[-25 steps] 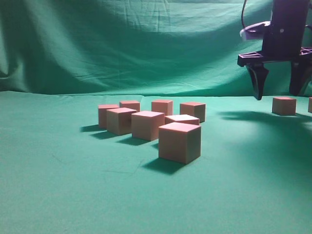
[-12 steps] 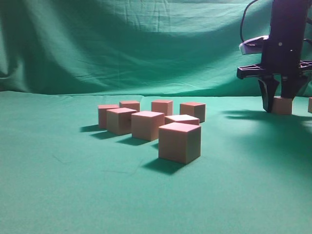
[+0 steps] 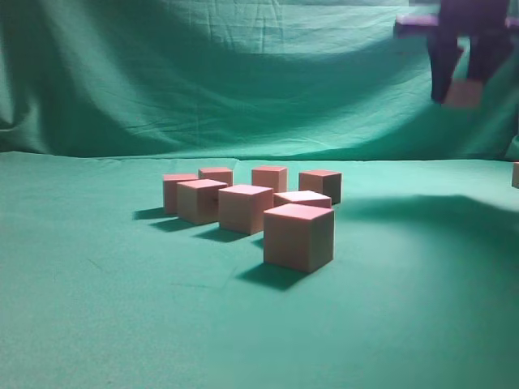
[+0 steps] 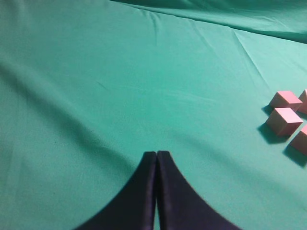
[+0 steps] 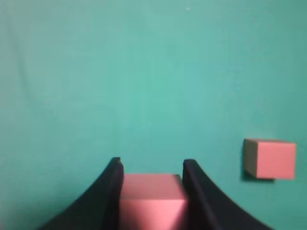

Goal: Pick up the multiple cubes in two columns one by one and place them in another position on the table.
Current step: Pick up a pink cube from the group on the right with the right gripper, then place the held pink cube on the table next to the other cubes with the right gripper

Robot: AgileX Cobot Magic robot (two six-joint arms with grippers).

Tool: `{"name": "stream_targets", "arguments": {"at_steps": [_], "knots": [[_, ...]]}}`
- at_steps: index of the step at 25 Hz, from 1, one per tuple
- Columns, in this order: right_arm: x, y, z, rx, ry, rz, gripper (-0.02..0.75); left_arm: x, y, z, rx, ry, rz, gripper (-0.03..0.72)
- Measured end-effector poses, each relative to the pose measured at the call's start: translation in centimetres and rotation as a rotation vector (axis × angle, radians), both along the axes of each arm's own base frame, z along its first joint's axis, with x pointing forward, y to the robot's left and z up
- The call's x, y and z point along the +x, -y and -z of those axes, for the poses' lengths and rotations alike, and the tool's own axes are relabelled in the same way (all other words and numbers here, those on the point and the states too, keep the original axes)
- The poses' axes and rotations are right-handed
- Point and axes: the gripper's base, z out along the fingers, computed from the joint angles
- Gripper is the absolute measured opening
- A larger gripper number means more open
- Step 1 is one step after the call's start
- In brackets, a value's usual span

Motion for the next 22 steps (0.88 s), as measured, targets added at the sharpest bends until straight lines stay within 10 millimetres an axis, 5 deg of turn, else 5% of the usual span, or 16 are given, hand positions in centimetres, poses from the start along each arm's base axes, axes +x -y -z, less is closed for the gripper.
{"name": "stream_targets", "arguments": {"at_steps": [5,10,14,22], "knots": [[-4.2,-2.0,-5.9,0.102,-0.021,-0.166,0.261,0.0,0.0,0.0,0.000,0.000,0.000,0.000],[-8.4,-7.4,-8.3,0.123,-0.024,-0.442,0.261,0.0,0.0,0.0,0.000,0.000,0.000,0.000],[-12.9,-11.8,-7.1,0.105,-0.081,-0.638,0.261,0.0,0.0,0.0,0.000,0.000,0.000,0.000],[-21.7,-19.1,-1.0,0.045,-0.159,-0.984,0.261,0.0,0.0,0.0,0.000,0.000,0.000,0.000]]}}
